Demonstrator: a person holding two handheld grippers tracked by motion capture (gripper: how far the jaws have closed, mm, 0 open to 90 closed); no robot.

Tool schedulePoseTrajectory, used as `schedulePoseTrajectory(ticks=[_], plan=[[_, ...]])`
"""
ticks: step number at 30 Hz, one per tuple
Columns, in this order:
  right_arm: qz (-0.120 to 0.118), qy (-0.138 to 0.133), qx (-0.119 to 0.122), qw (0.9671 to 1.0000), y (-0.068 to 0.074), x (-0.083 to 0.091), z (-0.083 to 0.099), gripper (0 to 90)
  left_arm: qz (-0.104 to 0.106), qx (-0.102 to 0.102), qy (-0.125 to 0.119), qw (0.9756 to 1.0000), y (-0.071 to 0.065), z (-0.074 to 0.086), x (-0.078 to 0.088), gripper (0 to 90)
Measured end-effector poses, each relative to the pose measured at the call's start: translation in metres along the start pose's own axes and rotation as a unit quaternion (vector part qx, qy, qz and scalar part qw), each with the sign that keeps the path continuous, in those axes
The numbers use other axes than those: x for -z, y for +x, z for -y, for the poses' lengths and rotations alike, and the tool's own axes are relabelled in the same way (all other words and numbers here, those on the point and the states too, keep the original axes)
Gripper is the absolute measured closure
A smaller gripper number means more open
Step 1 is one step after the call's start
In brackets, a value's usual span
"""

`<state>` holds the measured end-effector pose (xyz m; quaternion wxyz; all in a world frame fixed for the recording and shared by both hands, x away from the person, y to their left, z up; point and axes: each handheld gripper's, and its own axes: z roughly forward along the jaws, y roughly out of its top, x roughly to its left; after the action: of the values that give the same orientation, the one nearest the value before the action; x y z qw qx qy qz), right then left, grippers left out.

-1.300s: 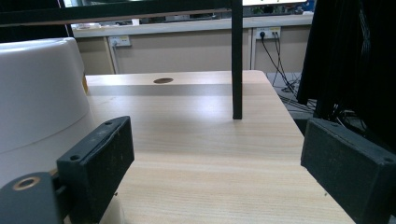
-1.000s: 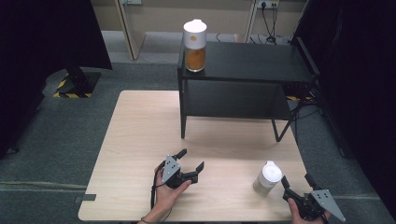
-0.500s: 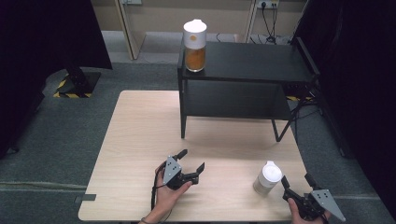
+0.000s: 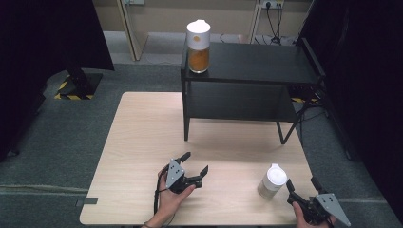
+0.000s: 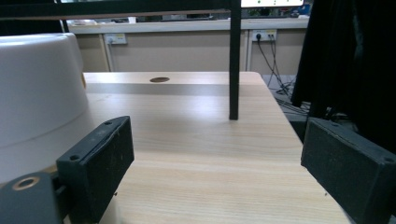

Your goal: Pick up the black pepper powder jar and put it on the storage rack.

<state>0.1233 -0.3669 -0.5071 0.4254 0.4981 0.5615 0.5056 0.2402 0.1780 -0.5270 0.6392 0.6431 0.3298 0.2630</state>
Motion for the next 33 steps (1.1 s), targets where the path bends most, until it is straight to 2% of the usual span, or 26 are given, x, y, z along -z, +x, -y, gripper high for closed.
schedulePoseTrajectory(ticks=[6, 13, 21, 28, 33], plan=[[0.013, -0.019, 0.0, 0.9997, 0.0, 0.008, -0.005, 9.9, 0.001, 0.007, 0.001, 1.0, 0.002, -0.001, 0.0, 13.4], [0.0, -0.048, 0.006, 0.9988, 0.004, 0.019, -0.018, 9.9, 0.0, 0.0, 0.0, 1.0, 0.0, 0.0, 0.0, 13.4], [-0.054, -0.066, 0.018, 0.9962, 0.015, 0.02, -0.031, 9.9, 0.001, -0.002, 0.0, 1.0, 0.0, 0.0, 0.0, 13.4], [-0.092, -0.056, 0.03, 0.9937, 0.028, 0.011, -0.037, 9.9, 0.001, -0.003, 0.0, 1.0, 0.0, 0.0, 0.0, 13.4], [-0.098, -0.031, 0.039, 0.994, 0.036, 0.001, -0.035, 9.9, 0.001, -0.003, -0.001, 1.0, 0.0, 0.0, 0.0, 13.4]])
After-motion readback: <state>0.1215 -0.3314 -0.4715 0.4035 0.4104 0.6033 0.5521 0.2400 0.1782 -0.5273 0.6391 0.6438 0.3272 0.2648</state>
